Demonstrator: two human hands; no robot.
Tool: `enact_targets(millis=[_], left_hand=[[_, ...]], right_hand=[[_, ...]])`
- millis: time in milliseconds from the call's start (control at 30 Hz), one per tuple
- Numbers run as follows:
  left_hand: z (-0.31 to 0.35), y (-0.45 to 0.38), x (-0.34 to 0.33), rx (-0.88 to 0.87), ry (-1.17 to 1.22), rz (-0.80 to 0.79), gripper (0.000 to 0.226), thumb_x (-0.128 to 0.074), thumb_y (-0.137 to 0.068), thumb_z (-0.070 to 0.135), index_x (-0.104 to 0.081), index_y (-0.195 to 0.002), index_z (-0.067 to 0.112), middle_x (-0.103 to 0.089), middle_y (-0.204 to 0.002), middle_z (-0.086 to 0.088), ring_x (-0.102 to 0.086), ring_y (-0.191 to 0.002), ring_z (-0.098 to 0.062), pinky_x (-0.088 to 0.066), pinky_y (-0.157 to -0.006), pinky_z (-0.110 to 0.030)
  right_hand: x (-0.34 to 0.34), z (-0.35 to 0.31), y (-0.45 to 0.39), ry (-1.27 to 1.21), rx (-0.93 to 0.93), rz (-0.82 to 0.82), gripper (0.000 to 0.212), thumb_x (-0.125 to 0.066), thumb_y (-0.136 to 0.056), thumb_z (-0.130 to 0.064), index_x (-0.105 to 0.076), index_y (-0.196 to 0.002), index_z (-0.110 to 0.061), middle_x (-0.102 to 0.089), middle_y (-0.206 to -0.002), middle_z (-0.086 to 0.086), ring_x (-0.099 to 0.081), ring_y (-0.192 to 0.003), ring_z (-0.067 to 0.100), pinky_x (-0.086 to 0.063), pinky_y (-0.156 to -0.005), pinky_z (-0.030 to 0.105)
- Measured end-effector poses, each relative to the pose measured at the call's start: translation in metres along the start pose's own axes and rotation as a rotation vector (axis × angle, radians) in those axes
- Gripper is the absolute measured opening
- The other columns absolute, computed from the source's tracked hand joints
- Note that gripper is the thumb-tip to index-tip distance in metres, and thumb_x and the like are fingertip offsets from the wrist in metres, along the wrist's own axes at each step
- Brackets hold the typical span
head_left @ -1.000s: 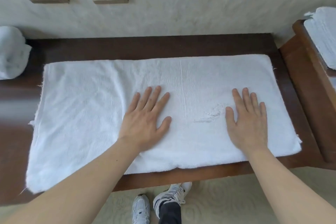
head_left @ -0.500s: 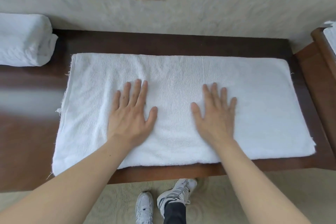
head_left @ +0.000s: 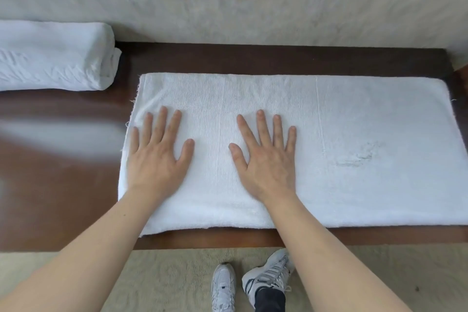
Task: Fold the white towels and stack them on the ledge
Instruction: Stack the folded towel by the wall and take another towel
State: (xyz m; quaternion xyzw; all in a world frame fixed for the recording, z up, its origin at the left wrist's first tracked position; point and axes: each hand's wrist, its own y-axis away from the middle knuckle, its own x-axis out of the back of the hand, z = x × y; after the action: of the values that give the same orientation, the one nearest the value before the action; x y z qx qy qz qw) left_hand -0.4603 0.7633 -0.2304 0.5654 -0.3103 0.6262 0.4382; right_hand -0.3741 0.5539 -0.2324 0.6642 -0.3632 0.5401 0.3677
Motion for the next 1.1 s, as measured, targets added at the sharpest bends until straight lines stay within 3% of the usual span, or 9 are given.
enact_targets(millis=[133,233,367,433,667,733,900,1100], left_hand=[[-0.007,-0.011,0.008,-0.026,0.008,-0.008,0.068,-0.011,-0.098,0.063,0.005,-0.158,0.037,0.008,-0.168,0.006,0.017,-0.152,-0.016,0.006,-0.124,-0.043],[0.036,-0.039,0.008,-0.223,0.060,0.004,0.067,-0.011,-0.099,0.059,0.005,-0.159,0.034,0.011,-0.167,0.005,0.020,-0.152,-0.017,0.010,-0.124,-0.040],[0.088,-0.072,0.000,-0.477,-0.012,-0.100,0.063,0.000,-0.099,0.055,0.005,-0.159,0.034,0.011,-0.167,0.006,0.019,-0.152,-0.017,0.009,-0.124,-0.041],[0.077,-0.087,-0.004,-0.447,-0.066,-0.089,0.062,-0.001,-0.100,0.056,0.008,-0.158,0.036,0.013,-0.167,0.008,0.017,-0.152,-0.016,0.009,-0.124,-0.042],[0.011,-0.099,0.007,-0.087,-0.023,-0.047,0.066,-0.004,-0.099,0.060,0.002,-0.159,0.033,0.008,-0.168,0.007,0.013,-0.153,-0.017,0.011,-0.123,-0.040],[0.017,-0.086,0.012,-0.097,0.020,-0.074,0.068,-0.006,-0.099,0.060,0.004,-0.159,0.030,0.009,-0.168,0.005,0.015,-0.153,-0.019,0.012,-0.123,-0.040],[0.024,0.016,-0.001,-0.311,-0.003,-0.079,0.069,-0.013,-0.100,0.065,0.003,-0.159,0.033,0.007,-0.168,0.006,0.014,-0.153,-0.017,0.004,-0.125,-0.042],[-0.025,0.058,-0.002,-0.148,0.044,-0.007,0.068,-0.021,-0.099,0.063,-0.011,-0.159,0.034,-0.002,-0.168,0.008,0.006,-0.154,-0.015,-0.006,-0.125,-0.045]], right_hand=[[0.000,0.001,0.001,0.021,-0.015,0.010,0.067,-0.003,-0.099,-0.068,0.001,-0.159,-0.040,0.005,-0.168,0.000,0.010,-0.154,0.031,0.001,-0.120,0.061],[0.000,-0.002,0.000,0.008,-0.014,0.024,0.066,-0.005,-0.099,-0.067,-0.004,-0.159,-0.039,0.001,-0.168,-0.001,0.008,-0.154,0.029,-0.001,-0.121,0.060],[-0.002,0.000,-0.001,0.031,-0.013,0.043,0.065,-0.006,-0.101,-0.061,-0.013,-0.160,-0.032,-0.003,-0.168,-0.001,0.007,-0.155,0.026,-0.003,-0.122,0.057],[-0.004,0.000,-0.002,0.027,-0.010,0.065,0.065,-0.005,-0.101,-0.059,-0.012,-0.160,-0.032,-0.005,-0.168,-0.001,0.005,-0.155,0.025,-0.003,-0.123,0.057],[-0.004,0.002,-0.001,0.003,-0.010,0.062,0.063,-0.019,-0.099,-0.042,-0.007,-0.160,-0.033,-0.001,-0.168,-0.003,0.007,-0.155,0.023,-0.003,-0.123,0.056],[-0.003,0.001,-0.001,0.001,-0.013,0.062,0.064,-0.021,-0.098,-0.041,-0.008,-0.160,-0.033,-0.002,-0.168,-0.003,0.006,-0.155,0.023,-0.003,-0.123,0.055],[-0.005,0.000,0.000,0.025,-0.018,0.074,0.062,-0.019,-0.099,-0.043,-0.012,-0.160,-0.032,-0.007,-0.168,-0.001,0.001,-0.155,0.025,-0.004,-0.123,0.056],[-0.007,0.000,0.002,0.032,-0.032,0.093,0.060,-0.013,-0.102,-0.047,-0.014,-0.160,-0.030,-0.010,-0.168,0.000,-0.002,-0.155,0.025,-0.005,-0.123,0.055]])
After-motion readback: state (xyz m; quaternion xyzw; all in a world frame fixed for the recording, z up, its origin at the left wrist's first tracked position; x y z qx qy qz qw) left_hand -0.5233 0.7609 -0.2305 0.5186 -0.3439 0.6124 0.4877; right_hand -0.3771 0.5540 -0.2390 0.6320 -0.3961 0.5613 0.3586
